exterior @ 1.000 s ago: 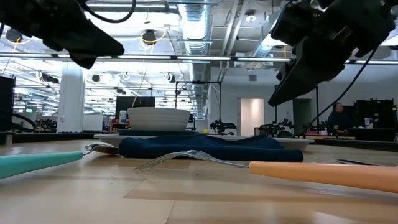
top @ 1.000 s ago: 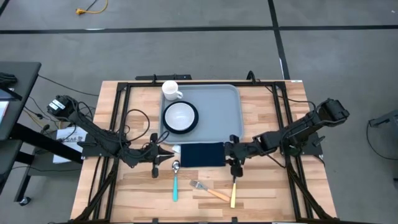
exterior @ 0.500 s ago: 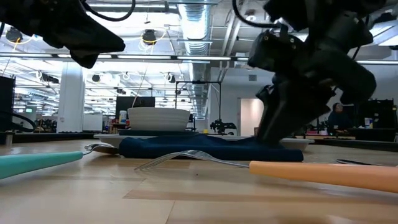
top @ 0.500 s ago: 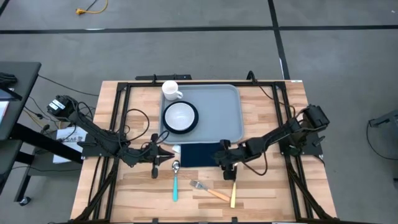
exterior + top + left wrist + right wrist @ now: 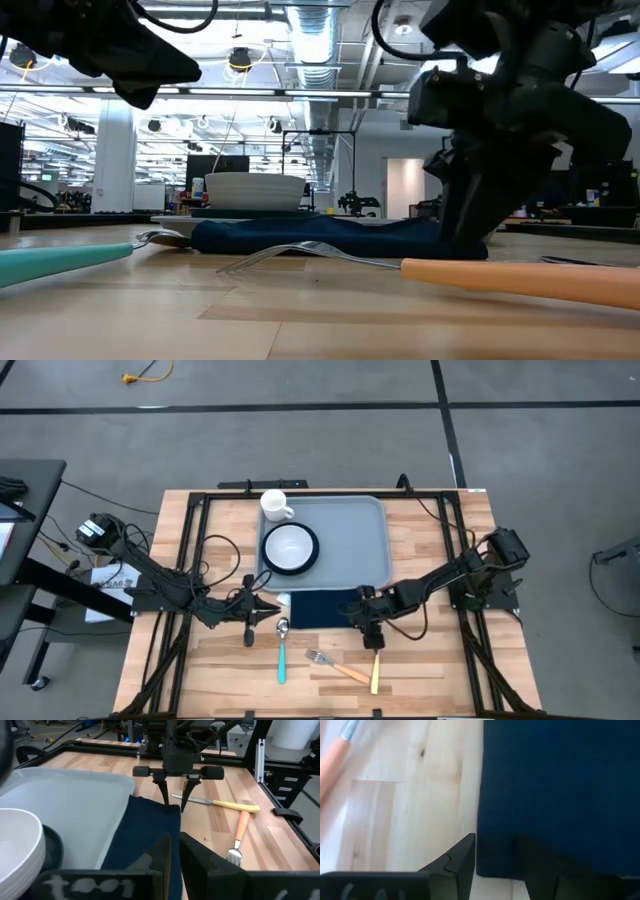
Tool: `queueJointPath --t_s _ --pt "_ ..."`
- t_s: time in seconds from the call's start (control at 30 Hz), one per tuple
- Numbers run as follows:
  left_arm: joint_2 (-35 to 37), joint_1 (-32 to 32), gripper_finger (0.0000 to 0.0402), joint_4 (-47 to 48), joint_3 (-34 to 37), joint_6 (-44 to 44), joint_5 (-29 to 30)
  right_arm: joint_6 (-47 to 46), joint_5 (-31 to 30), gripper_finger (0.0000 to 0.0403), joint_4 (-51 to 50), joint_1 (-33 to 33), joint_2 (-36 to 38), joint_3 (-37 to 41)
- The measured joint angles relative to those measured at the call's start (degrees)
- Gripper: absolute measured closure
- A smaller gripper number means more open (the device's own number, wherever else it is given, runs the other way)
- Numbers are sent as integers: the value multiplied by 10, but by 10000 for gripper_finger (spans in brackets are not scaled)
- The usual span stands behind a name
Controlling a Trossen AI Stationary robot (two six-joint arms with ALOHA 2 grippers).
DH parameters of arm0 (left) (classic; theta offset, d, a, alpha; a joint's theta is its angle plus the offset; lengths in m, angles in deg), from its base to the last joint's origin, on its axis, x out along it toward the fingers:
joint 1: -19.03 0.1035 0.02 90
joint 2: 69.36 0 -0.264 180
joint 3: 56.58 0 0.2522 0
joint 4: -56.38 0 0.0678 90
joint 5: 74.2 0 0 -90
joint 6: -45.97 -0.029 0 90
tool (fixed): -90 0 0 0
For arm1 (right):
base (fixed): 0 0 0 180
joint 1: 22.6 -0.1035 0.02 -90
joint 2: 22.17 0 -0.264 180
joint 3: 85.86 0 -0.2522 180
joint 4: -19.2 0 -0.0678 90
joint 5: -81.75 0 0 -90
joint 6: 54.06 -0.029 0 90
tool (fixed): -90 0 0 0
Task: Set up tray
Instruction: Put the dark blue table napkin on the gray serving tray to the right of the black plate
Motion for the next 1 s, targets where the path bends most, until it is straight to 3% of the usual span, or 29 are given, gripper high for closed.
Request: queueJointPath --t_s 0.3,0.5,0.67,1.0 --pt "0 4 377 -2 0 0 16 37 84 278 57 39 -58 -7" --pt "0 5 377 -2 0 7 15 37 108 386 15 49 -38 -1" --pt "0 5 377 -2 0 7 15 34 58 397 -10 34 -13 2" --pt "0 5 377 2 0 -1 16 -22 -138 401 -93 -4 83 3"
